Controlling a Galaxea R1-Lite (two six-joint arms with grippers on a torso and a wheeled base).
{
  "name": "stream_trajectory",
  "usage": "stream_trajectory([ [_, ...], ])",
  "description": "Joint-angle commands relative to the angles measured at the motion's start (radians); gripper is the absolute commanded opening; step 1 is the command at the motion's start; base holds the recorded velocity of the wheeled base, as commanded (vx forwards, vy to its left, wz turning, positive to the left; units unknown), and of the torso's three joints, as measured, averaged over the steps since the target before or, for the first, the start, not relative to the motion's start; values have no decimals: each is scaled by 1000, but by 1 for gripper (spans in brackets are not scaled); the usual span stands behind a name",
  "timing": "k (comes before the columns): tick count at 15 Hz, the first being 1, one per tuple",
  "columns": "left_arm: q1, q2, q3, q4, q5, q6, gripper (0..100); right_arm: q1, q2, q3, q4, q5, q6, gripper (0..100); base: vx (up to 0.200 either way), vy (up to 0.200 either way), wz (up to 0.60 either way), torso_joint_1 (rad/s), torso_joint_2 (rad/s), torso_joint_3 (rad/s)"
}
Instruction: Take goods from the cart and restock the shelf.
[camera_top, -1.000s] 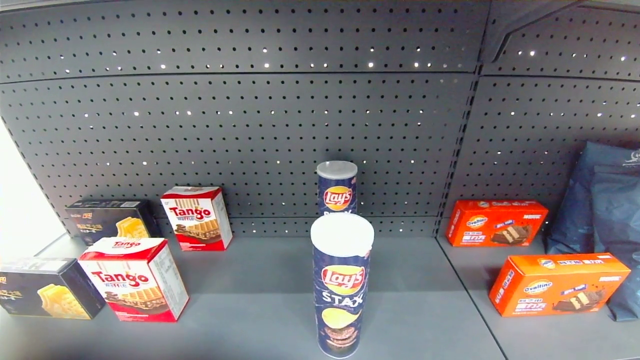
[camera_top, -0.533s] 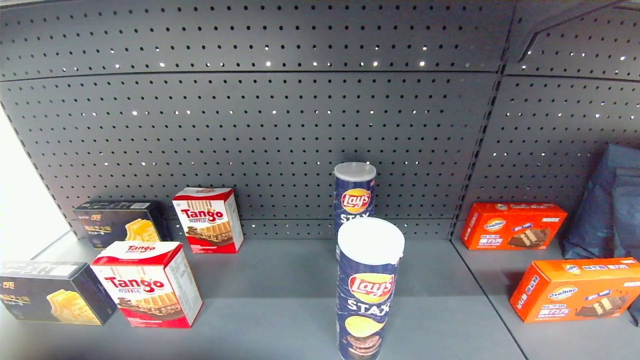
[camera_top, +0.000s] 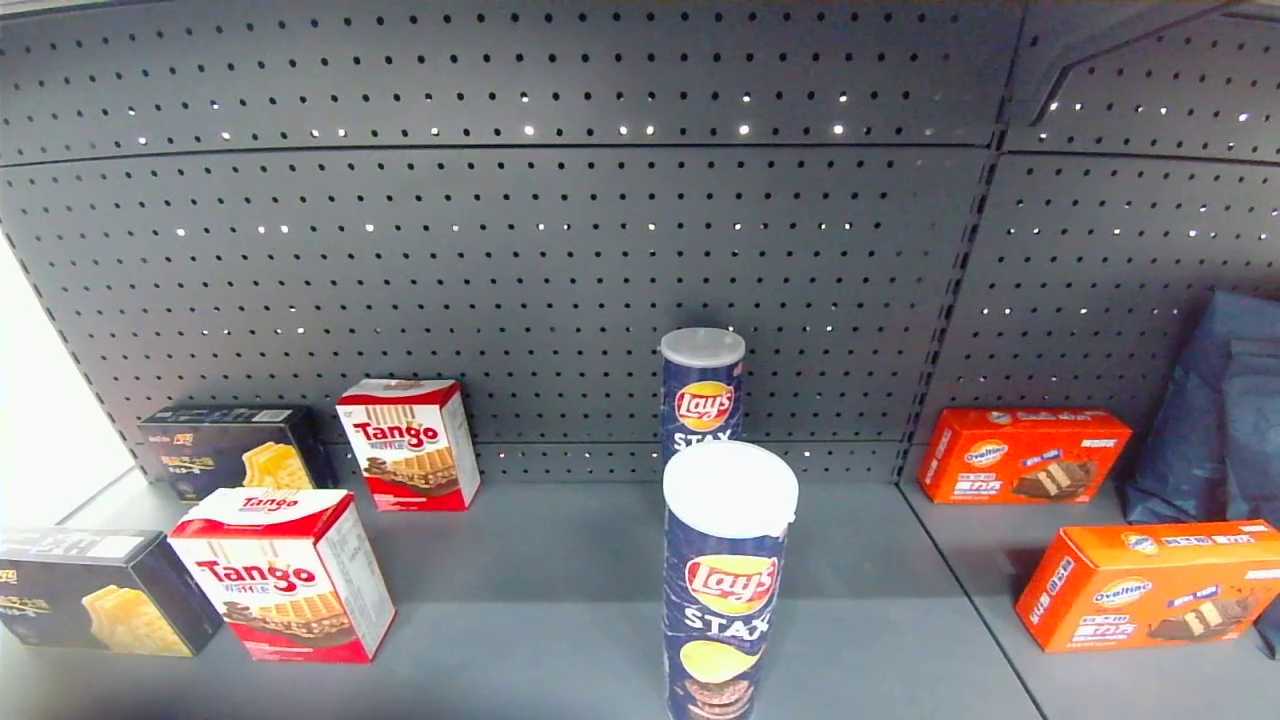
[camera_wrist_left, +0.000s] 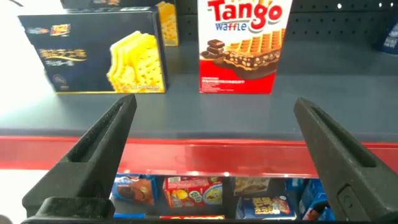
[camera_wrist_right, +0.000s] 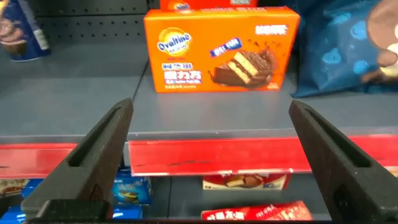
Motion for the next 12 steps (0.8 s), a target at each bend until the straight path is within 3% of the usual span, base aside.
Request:
stream_trajectory([
  [1, 0, 1, 0, 0, 2, 0, 100, 0, 1, 0, 0, 0, 0, 100, 0, 0, 0, 0, 0, 0],
  [12, 0, 1, 0, 0, 0, 3, 100, 0, 1, 0, 0, 0, 0, 100, -18, 0, 0, 0, 1, 1],
])
